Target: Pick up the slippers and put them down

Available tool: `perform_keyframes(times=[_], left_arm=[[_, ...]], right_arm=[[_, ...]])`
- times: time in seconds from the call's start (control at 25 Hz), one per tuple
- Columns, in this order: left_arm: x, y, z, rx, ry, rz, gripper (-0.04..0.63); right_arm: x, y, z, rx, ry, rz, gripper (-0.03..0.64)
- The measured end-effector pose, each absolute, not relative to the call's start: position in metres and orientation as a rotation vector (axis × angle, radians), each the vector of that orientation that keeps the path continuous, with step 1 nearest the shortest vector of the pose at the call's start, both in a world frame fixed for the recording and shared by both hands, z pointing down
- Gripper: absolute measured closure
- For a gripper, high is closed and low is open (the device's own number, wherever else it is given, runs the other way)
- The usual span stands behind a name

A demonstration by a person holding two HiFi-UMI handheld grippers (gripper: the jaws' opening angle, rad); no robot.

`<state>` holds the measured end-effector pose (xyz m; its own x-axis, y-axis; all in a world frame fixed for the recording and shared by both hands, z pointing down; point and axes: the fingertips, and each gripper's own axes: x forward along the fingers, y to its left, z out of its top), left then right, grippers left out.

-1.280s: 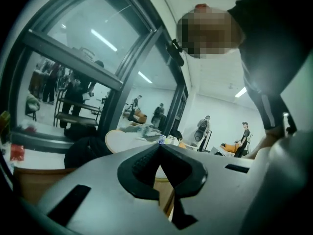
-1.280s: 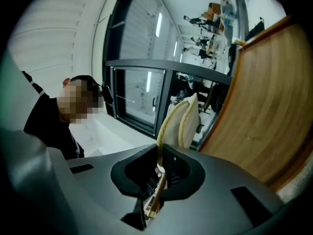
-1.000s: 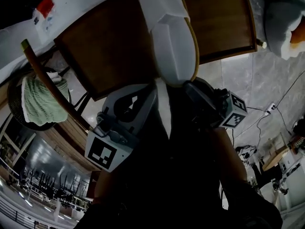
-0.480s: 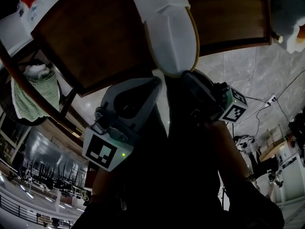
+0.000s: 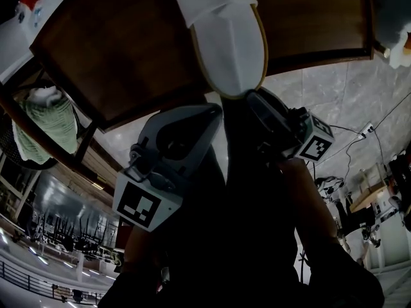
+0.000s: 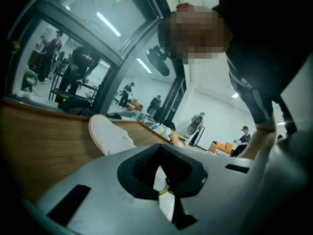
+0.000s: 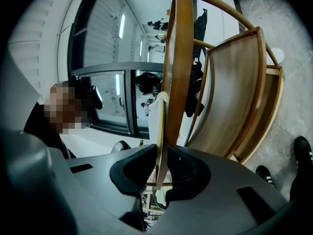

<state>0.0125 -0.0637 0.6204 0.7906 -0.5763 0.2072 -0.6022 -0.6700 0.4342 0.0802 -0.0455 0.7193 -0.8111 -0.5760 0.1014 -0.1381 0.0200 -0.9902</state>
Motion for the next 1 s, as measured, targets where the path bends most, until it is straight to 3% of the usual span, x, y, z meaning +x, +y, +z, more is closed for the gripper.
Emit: perform_keyframes(times=[0.28, 0.44, 0.72, 1.0], left_arm=[[0.012, -0.057, 0.625, 2.496, -0.874, 0.096, 0.584], [0.0, -0.055, 0.621, 2.501, -0.882, 0.159, 0.584], [-0.003, -0.07, 0.547, 2.536, -0.909, 0.065, 0.584], [-0.006, -0.039, 0.435, 2.55, -0.829, -0.012, 0.584]], right_arm=[[0.09, -0.036, 0.712, -0.814, 2.102, -1.793, 0.571], [0.11, -0.046, 0.687, -1.033, 2.564, -1.472, 0.571], [0.085, -0.087, 0.545, -0.966, 3.076, -0.671, 0.571], [0.029, -0.072, 0.39, -0.712, 3.129, -0.278, 0.571]])
